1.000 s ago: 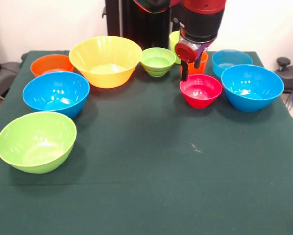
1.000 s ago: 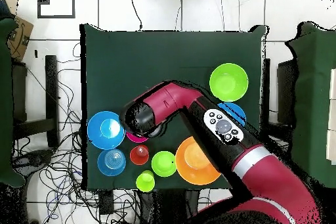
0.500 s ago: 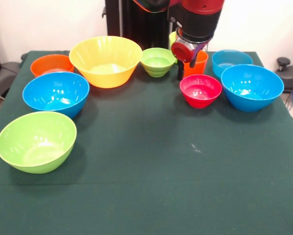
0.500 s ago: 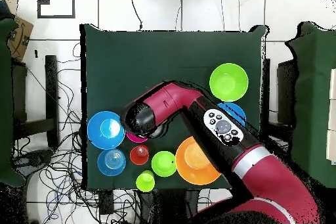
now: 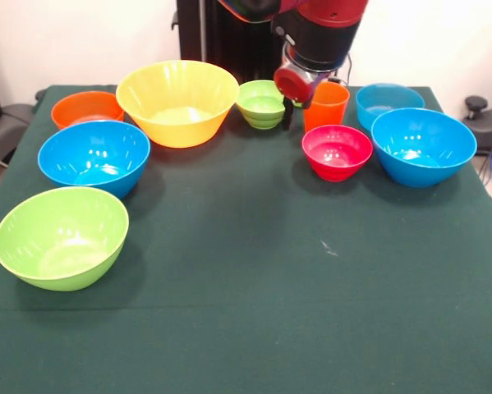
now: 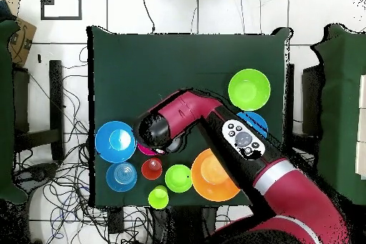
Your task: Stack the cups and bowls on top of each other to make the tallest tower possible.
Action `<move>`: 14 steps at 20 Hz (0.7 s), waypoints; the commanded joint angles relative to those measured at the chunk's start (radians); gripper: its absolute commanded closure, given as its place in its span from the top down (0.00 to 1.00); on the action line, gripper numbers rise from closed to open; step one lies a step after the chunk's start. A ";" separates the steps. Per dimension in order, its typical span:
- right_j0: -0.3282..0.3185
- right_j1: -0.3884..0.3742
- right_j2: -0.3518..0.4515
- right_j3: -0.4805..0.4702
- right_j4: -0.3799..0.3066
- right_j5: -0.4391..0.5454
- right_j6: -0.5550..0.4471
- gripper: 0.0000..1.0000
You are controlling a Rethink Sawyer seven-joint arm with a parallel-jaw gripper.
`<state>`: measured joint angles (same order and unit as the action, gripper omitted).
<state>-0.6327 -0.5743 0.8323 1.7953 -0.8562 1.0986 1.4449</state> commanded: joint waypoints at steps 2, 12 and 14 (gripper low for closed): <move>0.035 -0.004 -0.067 -0.052 -0.082 0.161 -0.320 1.00; 0.031 0.041 -0.055 -0.065 -0.108 0.095 -0.263 1.00; 0.032 0.044 -0.056 -0.066 -0.113 0.091 -0.259 1.00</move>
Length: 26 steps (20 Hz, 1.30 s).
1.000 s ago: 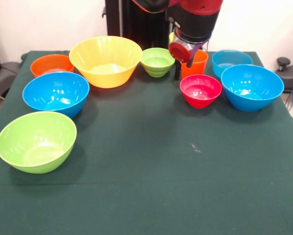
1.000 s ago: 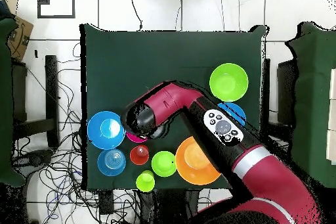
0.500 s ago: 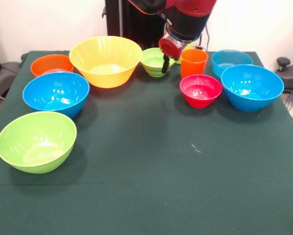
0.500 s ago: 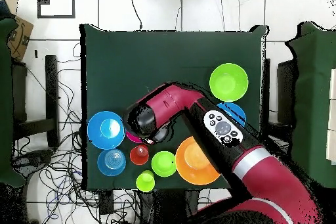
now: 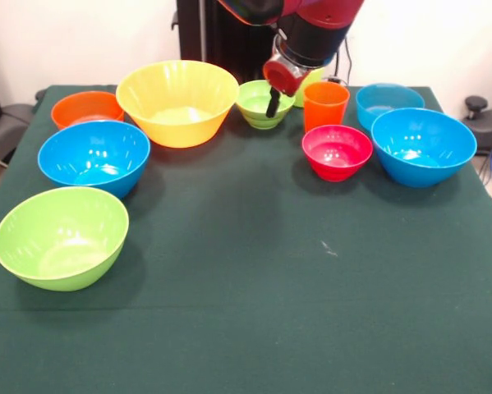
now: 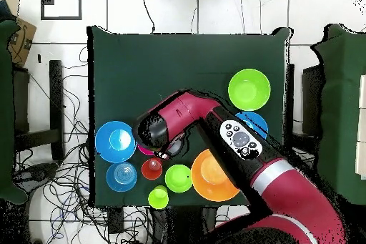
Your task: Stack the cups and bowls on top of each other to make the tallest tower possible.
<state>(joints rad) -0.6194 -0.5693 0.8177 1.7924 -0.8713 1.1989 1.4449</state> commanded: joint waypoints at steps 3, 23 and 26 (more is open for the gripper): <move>0.022 0.048 -0.048 -0.065 -0.111 -0.009 -0.259 1.00; 0.106 0.108 -0.126 -0.140 -0.157 0.144 -0.285 1.00; 0.123 0.109 -0.137 -0.153 -0.151 0.183 -0.292 1.00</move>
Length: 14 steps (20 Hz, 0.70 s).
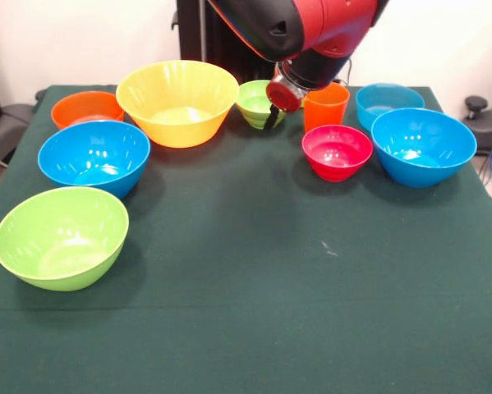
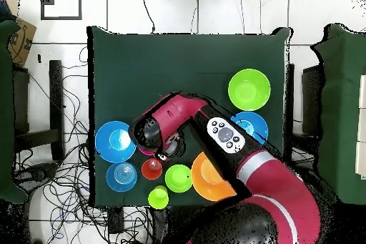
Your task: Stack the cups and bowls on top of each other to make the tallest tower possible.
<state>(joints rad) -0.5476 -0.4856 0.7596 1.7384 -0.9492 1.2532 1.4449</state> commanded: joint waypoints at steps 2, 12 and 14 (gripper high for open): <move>0.058 0.036 -0.086 -0.102 -0.079 0.129 -0.288 1.00; 0.073 0.073 -0.110 -0.124 -0.105 0.137 -0.286 1.00; 0.074 0.079 -0.113 -0.125 -0.106 0.127 -0.283 1.00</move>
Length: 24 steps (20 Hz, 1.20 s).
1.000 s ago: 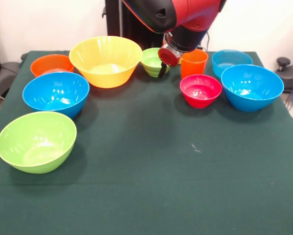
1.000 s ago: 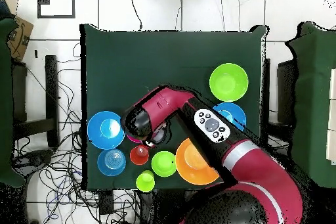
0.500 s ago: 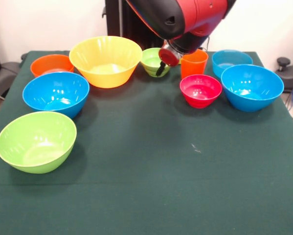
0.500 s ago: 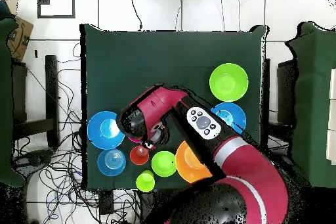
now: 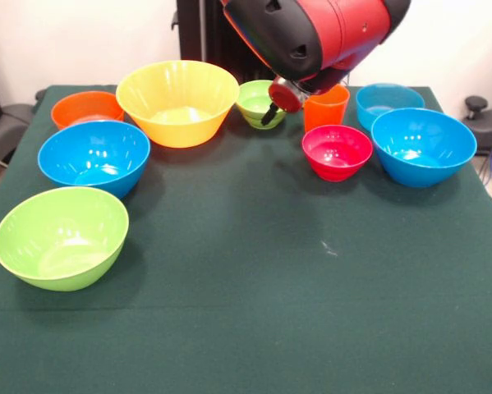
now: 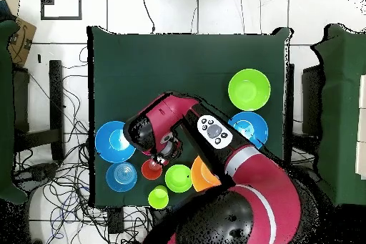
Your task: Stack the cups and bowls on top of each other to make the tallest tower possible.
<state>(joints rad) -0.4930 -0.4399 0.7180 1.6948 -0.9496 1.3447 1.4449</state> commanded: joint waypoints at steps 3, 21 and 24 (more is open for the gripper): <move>0.018 0.021 -0.074 -0.071 -0.101 0.040 -0.288 1.00; -0.055 -0.093 -0.105 0.076 -0.098 0.009 -0.300 1.00; -0.038 -0.045 -0.107 0.040 -0.108 0.003 -0.279 1.00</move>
<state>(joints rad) -0.5307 -0.4964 0.6669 1.7218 -0.9494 1.3441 1.4449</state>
